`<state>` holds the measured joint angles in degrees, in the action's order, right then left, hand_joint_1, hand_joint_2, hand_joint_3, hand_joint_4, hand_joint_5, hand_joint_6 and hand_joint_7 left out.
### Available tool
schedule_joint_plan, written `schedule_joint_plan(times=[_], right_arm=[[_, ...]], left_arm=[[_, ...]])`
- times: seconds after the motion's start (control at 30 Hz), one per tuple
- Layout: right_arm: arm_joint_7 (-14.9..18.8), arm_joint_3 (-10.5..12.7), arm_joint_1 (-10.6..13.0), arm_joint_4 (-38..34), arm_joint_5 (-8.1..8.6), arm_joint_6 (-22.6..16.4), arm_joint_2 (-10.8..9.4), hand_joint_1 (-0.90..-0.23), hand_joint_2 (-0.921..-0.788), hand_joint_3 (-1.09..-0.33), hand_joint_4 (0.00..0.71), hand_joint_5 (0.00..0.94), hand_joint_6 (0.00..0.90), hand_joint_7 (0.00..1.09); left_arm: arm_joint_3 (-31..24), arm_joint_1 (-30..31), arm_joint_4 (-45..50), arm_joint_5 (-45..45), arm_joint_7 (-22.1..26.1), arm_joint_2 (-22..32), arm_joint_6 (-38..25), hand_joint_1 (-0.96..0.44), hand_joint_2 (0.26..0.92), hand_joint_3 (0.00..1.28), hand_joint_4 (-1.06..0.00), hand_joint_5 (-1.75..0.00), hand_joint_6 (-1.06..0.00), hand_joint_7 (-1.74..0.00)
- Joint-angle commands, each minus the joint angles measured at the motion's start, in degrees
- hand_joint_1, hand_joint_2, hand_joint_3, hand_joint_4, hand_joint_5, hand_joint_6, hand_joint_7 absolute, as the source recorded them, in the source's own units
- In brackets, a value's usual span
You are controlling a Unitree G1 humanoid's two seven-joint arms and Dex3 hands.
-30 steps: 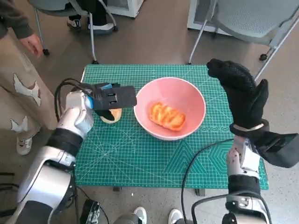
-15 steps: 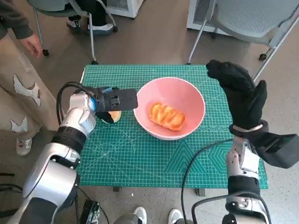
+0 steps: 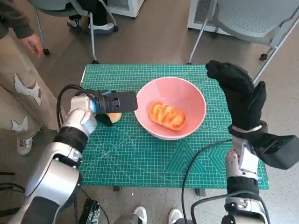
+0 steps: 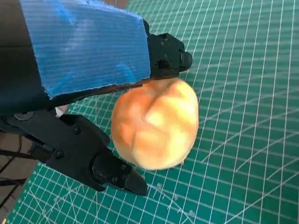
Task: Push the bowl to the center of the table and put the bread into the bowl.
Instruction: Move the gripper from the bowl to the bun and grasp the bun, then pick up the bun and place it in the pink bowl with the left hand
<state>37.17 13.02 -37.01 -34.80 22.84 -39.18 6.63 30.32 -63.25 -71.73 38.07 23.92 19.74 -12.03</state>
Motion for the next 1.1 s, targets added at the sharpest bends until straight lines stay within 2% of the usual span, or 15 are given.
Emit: schedule_joint_plan(times=[0.03,0.13,0.2,0.23,0.27,0.3,0.37,0.4,0.43,0.47,0.5,0.6,0.77,1.0,1.1], right_arm=[[-0.57,-0.11,1.72,0.22,-0.01,0.83,-0.14,-0.657,-0.921,-0.682,0.275,0.007,0.085,0.52],[-0.61,-0.07,1.81,0.42,0.08,0.98,-0.17,-0.662,-0.921,-0.678,0.276,0.006,0.088,0.52],[-0.60,-0.04,1.84,0.51,0.17,1.09,-0.19,-0.663,-0.921,-0.676,0.276,0.006,0.089,0.52],[-0.61,-0.04,1.87,0.58,0.20,1.13,-0.21,-0.663,-0.921,-0.675,0.276,0.006,0.090,0.52],[-0.60,-0.03,1.91,0.65,0.25,1.20,-0.23,-0.663,-0.921,-0.675,0.276,0.006,0.090,0.52],[-0.59,-0.03,1.94,0.71,0.28,1.26,-0.25,-0.664,-0.921,-0.675,0.276,0.006,0.091,0.52],[-0.60,-0.04,2.04,0.91,0.32,1.35,-0.32,-0.664,-0.921,-0.674,0.276,0.006,0.092,0.52],[-0.64,-0.04,2.07,0.98,0.32,1.40,-0.36,-0.665,-0.921,-0.674,0.276,0.006,0.093,0.52],[-0.66,-0.04,2.08,1.04,0.31,1.44,-0.39,-0.666,-0.921,-0.673,0.276,0.006,0.093,0.52],[-0.71,-0.06,2.13,1.19,0.30,1.50,-0.43,-0.667,-0.921,-0.671,0.276,0.006,0.093,0.52],[-0.75,-0.07,2.17,1.31,0.28,1.56,-0.46,-0.667,-0.921,-0.670,0.276,0.005,0.093,0.52],[-0.76,-0.03,2.18,1.33,0.34,1.68,-0.50,-0.668,-0.921,-0.668,0.276,0.005,0.094,0.52],[-0.86,-0.03,2.14,1.36,0.38,1.85,-0.54,-0.669,-0.921,-0.665,0.276,0.005,0.094,0.52],[-0.78,-0.03,2.01,1.16,0.44,1.84,-0.74,-0.671,-0.921,-0.662,0.276,0.004,0.095,0.52],[-0.74,-0.06,1.96,1.12,0.45,1.80,-0.85,-0.671,-0.921,-0.661,0.277,0.004,0.096,0.52]], left_arm=[[0.88,-1.39,-1.71,0.71,-0.31,-0.62,0.92,-0.30,0.697,0.01,0.00,0.00,-0.13,-0.01],[1.10,-1.39,-2.41,0.75,-0.77,-0.69,1.17,-0.28,0.716,0.02,-0.03,-0.02,-0.15,-0.02],[1.24,-1.14,-2.83,0.89,-1.83,-0.76,1.25,-0.22,0.730,0.02,-0.17,-0.09,-0.18,-0.03],[1.36,-1.00,-2.98,0.99,-2.38,-0.79,1.31,-0.17,0.743,0.02,-0.27,-0.19,-0.24,-0.03],[1.38,-0.73,-3.15,1.03,-3.37,-0.86,1.23,-0.15,0.749,0.02,-0.29,-0.24,-0.26,-0.02],[1.38,-0.55,-3.29,1.03,-4.07,-0.92,1.19,-0.11,0.764,0.03,-0.36,-0.31,-0.37,-0.05],[1.05,-0.13,-3.59,0.68,-5.65,-1.08,0.75,-0.05,0.783,0.03,-0.44,-0.39,-0.52,-0.09],[0.84,0.09,-3.78,0.49,-6.53,-1.26,0.31,-0.02,0.796,0.03,-0.48,-0.51,-0.61,-0.16],[0.71,0.24,-3.94,0.35,-7.16,-1.39,0.01,-0.01,0.821,0.04,-0.52,-0.68,-0.63,-0.31],[0.62,0.44,-4.08,0.26,-7.86,-1.50,-0.19,-0.01,0.857,0.07,-0.55,-0.94,-0.63,-0.55],[0.57,0.56,-4.20,0.19,-8.36,-1.57,-0.30,0.00,0.875,0.08,-0.58,-1.04,-0.63,-0.78],[0.65,0.84,-4.41,0.21,-9.47,-1.67,-0.13,0.00,0.893,0.10,-0.62,-1.15,-0.64,-1.05],[1.08,1.22,-4.28,0.53,-10.26,-1.19,1.37,0.00,0.912,0.09,-0.67,-1.29,-0.64,-1.01],[0.72,1.54,-3.87,0.20,-10.81,-0.19,3.48,0.00,0.919,0.09,-0.63,-1.27,-0.63,-1.11],[0.60,1.50,-3.94,0.10,-10.67,-0.08,3.51,0.00,0.920,0.09,-0.63,-1.29,-0.63,-1.10]])
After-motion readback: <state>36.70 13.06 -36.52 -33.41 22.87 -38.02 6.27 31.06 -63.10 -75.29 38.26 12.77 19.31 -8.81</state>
